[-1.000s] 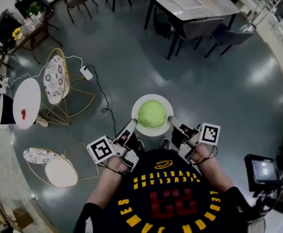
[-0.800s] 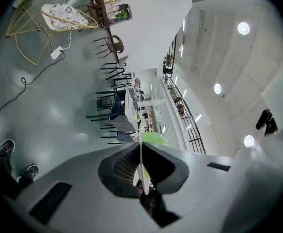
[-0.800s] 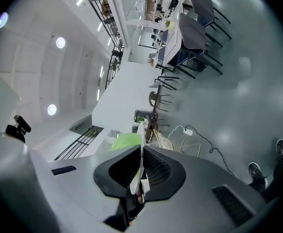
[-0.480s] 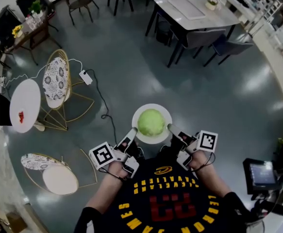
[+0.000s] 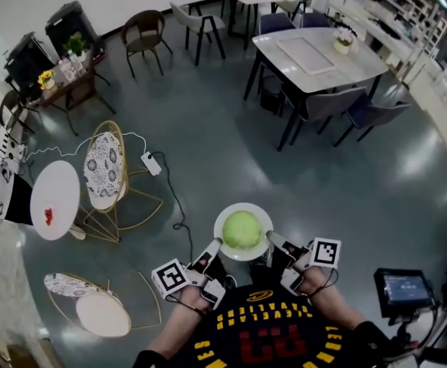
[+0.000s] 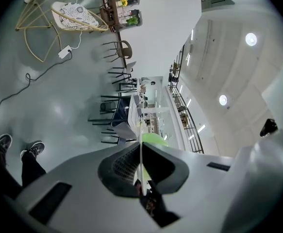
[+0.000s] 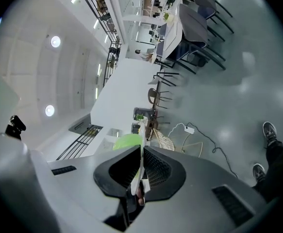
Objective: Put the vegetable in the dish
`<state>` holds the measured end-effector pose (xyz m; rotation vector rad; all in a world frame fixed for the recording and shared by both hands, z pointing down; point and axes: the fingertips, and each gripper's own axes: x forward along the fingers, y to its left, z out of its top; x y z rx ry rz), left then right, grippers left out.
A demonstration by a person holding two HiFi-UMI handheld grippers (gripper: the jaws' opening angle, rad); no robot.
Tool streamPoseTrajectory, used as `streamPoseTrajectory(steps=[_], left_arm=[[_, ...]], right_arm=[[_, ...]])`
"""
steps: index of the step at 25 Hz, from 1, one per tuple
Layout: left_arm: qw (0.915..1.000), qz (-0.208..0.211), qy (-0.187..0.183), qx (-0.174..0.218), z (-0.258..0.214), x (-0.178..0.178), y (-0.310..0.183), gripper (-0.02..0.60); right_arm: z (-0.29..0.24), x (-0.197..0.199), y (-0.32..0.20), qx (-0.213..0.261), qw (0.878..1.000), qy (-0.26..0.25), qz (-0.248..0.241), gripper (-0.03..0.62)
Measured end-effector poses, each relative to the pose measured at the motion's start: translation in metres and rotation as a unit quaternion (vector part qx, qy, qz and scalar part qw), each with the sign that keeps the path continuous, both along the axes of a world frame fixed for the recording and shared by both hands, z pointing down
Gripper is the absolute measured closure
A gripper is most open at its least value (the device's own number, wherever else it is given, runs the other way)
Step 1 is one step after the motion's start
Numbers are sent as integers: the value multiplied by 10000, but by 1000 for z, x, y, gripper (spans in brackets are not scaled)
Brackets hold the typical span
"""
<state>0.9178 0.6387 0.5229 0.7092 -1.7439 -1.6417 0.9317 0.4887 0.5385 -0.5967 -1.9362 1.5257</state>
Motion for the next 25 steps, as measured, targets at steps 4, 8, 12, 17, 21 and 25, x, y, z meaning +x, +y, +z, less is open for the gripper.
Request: streamPoseTrajectory(steps=[4,8,12,17,21,25], left_arm=[[9998,-113,-118,-123,-6,-37,-22,569],[9992,-219,-225,-229,-17,-72,-50,569],[9988,-363,-187,-269,-15,-94,-73,569],[9982,-452,-175,-355,-6,-112,-93,569],[9978,-518,-132,-399,-6,-129,-99,569],[9973,-572,-92,-445,0,-148,-96,569]], right_arm=[[-3,-43,-23,0,9997,-142,-176,576],[-6,-82,-52,16,9993,-219,-293,576],[-4,-107,-74,-75,9990,-176,-415,576],[7,-129,-100,112,9984,-134,-532,576],[4,-147,-101,-161,9981,-156,-581,576],[16,-165,-101,-17,9980,35,-637,576]])
